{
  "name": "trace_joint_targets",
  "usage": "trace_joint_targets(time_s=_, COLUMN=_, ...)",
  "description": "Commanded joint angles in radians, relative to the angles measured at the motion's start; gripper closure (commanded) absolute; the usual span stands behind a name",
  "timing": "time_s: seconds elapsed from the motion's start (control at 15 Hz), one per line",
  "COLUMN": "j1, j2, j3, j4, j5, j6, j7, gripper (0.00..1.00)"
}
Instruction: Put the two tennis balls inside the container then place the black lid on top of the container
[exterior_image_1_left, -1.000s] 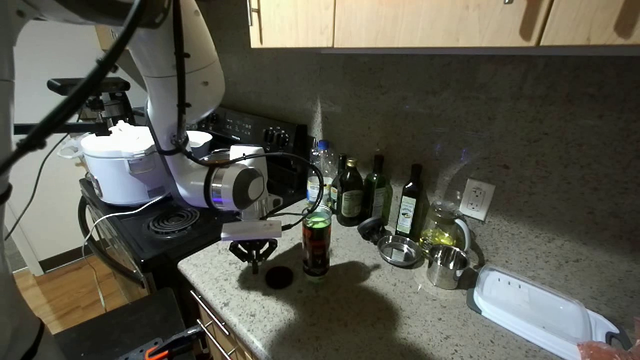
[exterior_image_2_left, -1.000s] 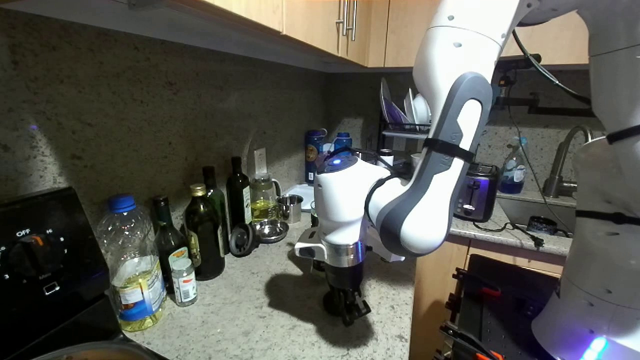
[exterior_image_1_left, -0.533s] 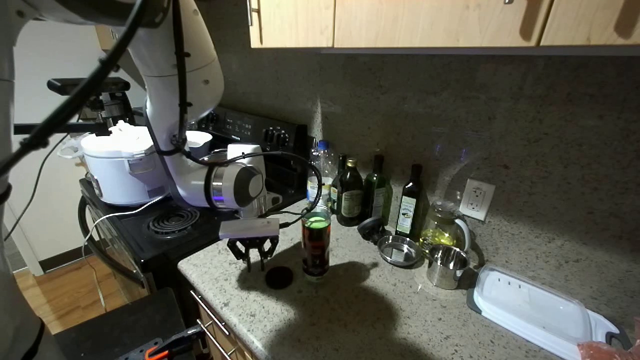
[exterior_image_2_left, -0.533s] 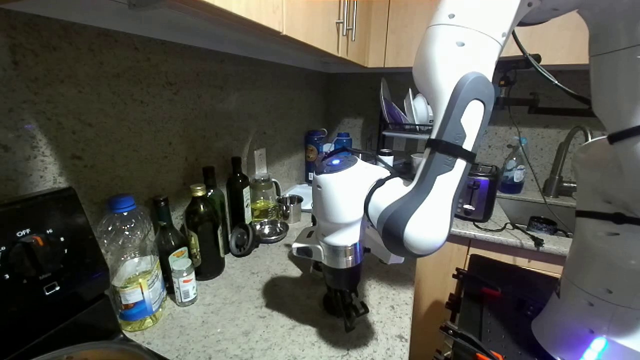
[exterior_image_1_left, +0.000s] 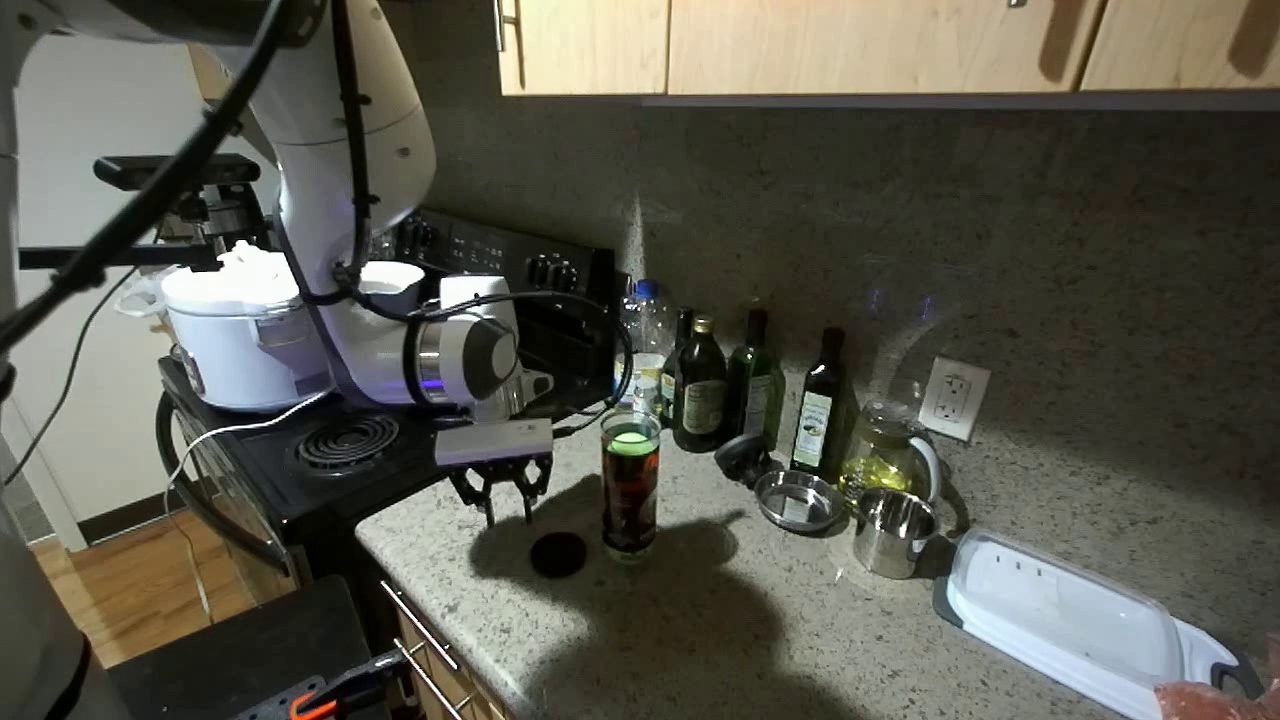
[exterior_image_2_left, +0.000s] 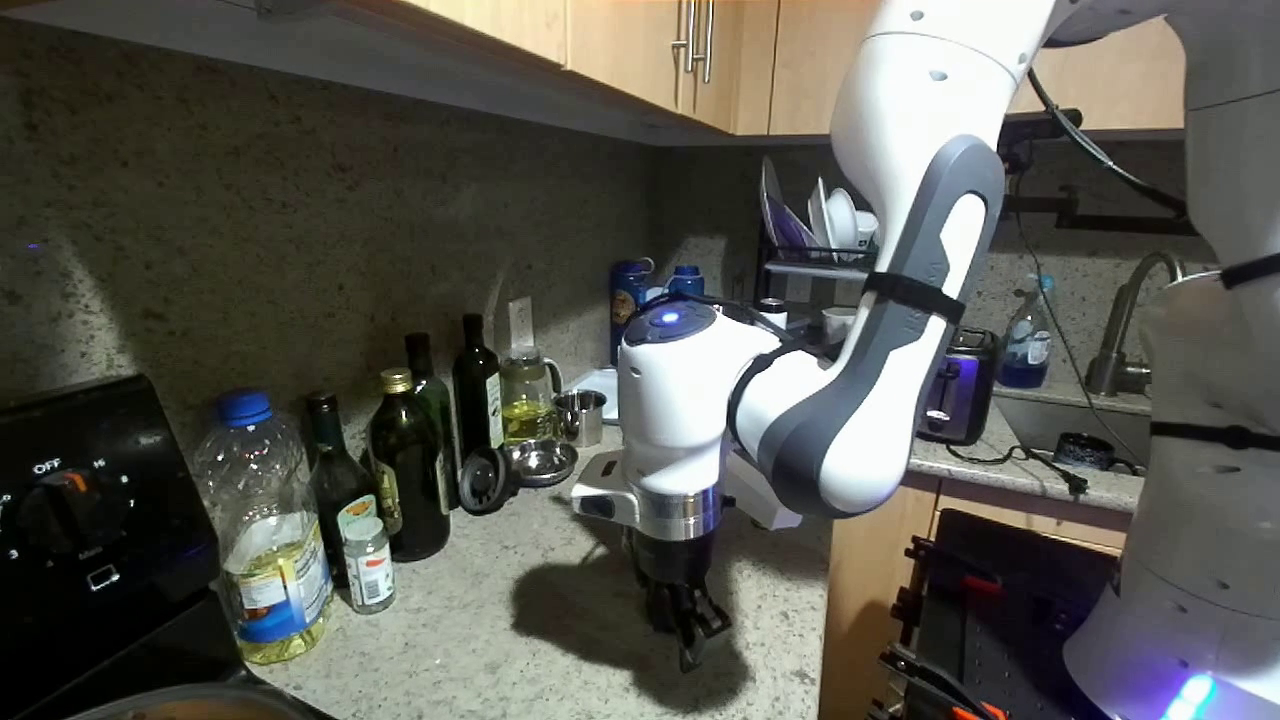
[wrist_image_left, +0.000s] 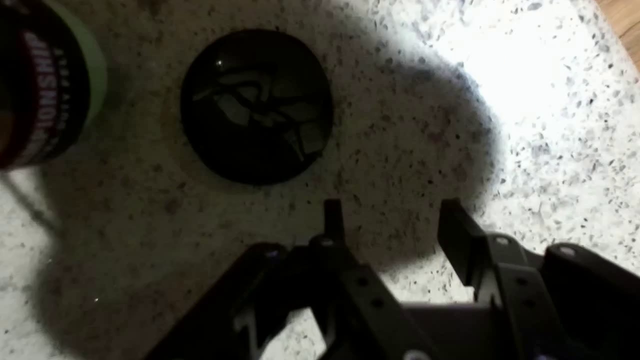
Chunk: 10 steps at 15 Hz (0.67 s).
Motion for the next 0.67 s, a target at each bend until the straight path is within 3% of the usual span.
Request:
trace_joint_targets(time_s=0.0, j1=0.052, j2=-0.075, j3=-0.008, j4=-0.007, j5=-0.084, j6=-0.016, j7=0.086, gripper=0.72)
trace_joint_targets(time_s=0.27, j1=0.090, j2=-0.096, j3=-0.030, j4=0.012, j5=-0.200, j6=-0.037, j7=0.190, gripper=1.00)
trace_joint_targets(time_s=0.6, j1=0.118, j2=-0.077, j3=-0.088, j4=0.056, j5=-0.403, j6=-0.112, j7=0.377, gripper=1.00)
